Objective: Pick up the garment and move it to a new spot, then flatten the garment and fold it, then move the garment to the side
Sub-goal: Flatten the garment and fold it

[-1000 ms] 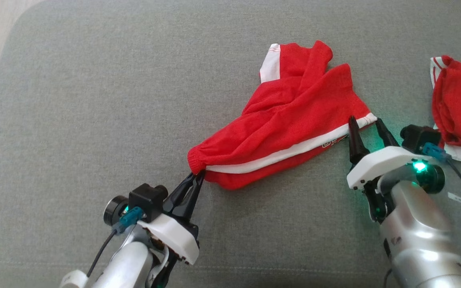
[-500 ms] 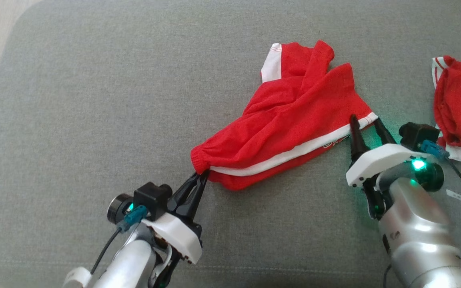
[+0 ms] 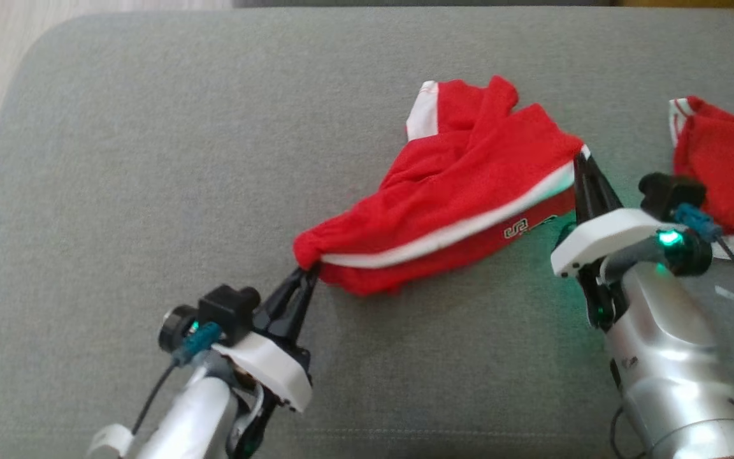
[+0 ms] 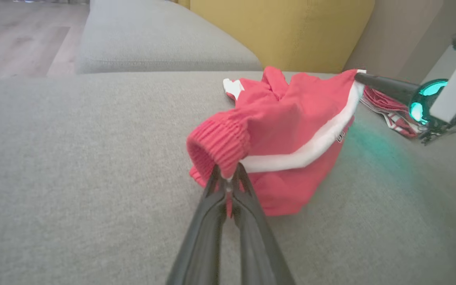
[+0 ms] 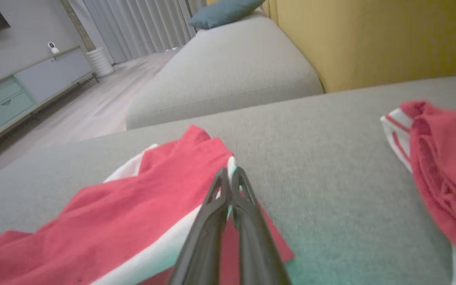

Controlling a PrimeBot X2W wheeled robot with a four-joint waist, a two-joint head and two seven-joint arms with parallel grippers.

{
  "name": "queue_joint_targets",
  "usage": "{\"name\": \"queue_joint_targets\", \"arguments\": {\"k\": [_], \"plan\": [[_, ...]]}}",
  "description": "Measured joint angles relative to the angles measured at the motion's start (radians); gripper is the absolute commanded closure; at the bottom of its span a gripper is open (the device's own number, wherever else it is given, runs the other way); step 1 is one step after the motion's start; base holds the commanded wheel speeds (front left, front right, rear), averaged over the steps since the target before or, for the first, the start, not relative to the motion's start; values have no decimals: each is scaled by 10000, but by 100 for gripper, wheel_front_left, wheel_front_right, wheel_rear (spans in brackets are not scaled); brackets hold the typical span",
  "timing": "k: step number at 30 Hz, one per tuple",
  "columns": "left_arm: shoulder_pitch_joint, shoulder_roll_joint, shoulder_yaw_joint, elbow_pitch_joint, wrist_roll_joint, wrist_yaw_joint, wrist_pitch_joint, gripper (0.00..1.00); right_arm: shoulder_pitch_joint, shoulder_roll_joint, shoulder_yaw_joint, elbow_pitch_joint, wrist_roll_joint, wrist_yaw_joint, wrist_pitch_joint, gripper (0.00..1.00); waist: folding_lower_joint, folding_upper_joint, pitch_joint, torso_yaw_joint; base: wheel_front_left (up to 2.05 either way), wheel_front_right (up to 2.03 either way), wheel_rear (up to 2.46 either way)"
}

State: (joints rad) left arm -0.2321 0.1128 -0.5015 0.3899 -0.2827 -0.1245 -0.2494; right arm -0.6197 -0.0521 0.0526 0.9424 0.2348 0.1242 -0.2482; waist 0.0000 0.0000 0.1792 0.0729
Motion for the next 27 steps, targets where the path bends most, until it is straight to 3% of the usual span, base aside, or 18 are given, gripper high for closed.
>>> {"name": "queue_joint_targets", "arguments": {"k": [10,17,27], "plan": [[-1088,627,696,-1162,-2,-63,17,100,101,-276,370,-2702,314,0,77,100,0,0,-686,-583,0,0,0],[-2680,765,1131,-2339,-123,-58,625,100,44,-729,447,-5509,842,0,1072,100,0,0,-1352,-946,0,0,0],[-2882,792,1421,-3615,-368,370,1197,100,1151,-458,35,-9005,890,0,2476,100,0,0,-2062,-1322,0,0,0]]}}
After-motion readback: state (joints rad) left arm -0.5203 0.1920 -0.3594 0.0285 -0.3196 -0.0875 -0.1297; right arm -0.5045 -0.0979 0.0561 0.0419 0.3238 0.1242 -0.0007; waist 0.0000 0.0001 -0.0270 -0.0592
